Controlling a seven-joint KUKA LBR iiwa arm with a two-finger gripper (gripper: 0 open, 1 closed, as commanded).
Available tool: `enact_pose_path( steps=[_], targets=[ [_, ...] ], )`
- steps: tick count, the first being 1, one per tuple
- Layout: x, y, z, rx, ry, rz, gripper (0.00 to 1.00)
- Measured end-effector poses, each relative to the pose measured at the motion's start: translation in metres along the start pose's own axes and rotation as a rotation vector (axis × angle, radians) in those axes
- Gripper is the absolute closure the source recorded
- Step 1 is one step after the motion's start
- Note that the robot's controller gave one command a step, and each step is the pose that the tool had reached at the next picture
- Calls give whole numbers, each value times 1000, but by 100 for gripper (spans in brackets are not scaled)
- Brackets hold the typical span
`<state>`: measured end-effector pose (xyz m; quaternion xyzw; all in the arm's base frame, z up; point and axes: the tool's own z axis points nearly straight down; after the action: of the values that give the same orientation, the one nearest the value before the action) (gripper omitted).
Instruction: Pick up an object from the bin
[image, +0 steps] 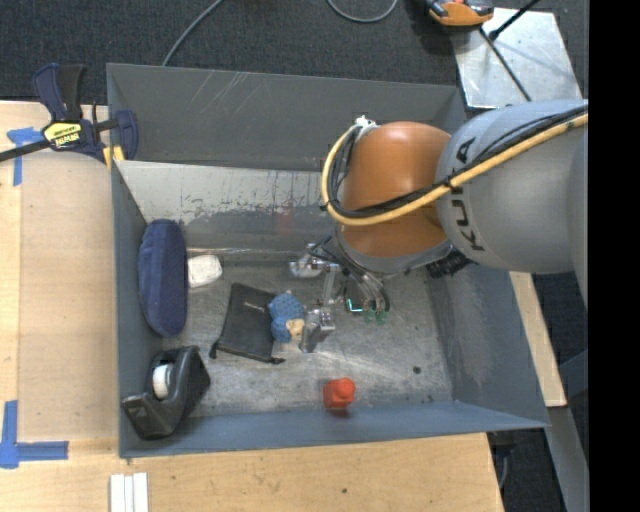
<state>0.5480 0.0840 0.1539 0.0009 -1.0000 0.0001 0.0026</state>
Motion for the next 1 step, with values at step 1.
enact_pose_path(
  steps=[1],
  targets=[
    [-20,24,69,0,-3,-227,0]
  ],
)
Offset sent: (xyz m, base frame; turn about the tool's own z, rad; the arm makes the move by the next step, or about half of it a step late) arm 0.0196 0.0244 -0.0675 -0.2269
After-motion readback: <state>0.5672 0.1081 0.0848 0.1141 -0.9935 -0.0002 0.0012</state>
